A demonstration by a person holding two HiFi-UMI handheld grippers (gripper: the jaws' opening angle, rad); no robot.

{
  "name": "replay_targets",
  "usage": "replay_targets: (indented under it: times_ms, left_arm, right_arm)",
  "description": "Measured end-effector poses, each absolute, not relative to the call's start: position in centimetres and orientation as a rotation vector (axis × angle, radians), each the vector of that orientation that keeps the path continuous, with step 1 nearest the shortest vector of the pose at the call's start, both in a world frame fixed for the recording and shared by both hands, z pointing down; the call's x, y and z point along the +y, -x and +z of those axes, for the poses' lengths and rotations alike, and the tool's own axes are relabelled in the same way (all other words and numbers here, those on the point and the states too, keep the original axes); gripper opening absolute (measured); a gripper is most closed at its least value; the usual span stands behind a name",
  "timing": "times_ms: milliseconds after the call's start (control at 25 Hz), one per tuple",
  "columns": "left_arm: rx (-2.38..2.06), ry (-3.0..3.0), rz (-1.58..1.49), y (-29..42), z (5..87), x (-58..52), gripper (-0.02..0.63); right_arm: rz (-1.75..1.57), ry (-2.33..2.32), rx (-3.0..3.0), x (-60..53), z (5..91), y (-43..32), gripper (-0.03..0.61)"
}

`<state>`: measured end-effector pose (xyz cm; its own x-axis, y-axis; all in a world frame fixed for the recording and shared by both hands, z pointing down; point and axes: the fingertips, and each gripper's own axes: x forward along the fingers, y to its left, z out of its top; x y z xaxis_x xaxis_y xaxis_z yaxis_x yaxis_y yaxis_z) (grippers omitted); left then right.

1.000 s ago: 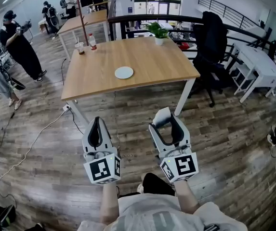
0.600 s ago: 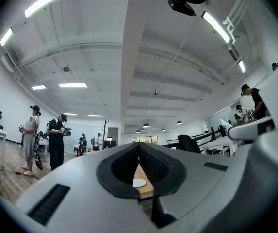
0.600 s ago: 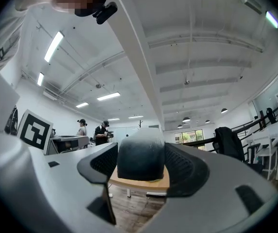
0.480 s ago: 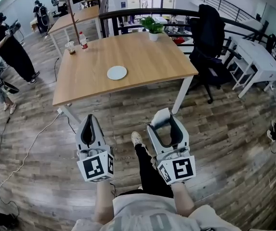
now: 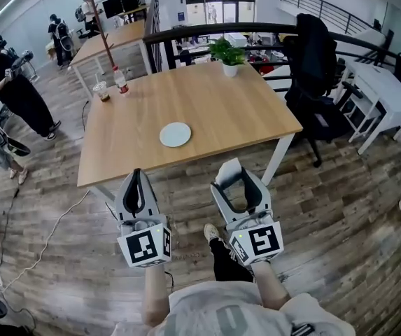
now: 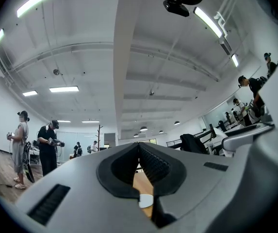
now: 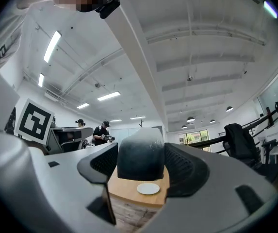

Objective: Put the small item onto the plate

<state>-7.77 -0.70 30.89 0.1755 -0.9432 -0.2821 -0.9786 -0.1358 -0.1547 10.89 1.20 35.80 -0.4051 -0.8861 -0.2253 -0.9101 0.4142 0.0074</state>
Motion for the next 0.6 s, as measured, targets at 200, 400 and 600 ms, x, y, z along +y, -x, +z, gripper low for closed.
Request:
replay_targets:
  times_ms: [200,400,600]
  left_arm:
    - [1.864,2.118,0.165,10.0,29.3,-8.9,0.008]
    - [1.947,2.058,0.19,11.2,27.8,-15.1,0.008]
    - [1.98,2.001,0.146,11.8,28.1,-19.9,0.008]
  right_arm:
    - [0.162,1.564,2.548,-8.7,35.2,-9.7,0.307]
    - [0.225,1.468,2.618,-16.2,32.5,-8.2,0.307]
    - [0.276,1.415,2.647,-22.1,31.5,-6.4,0.307]
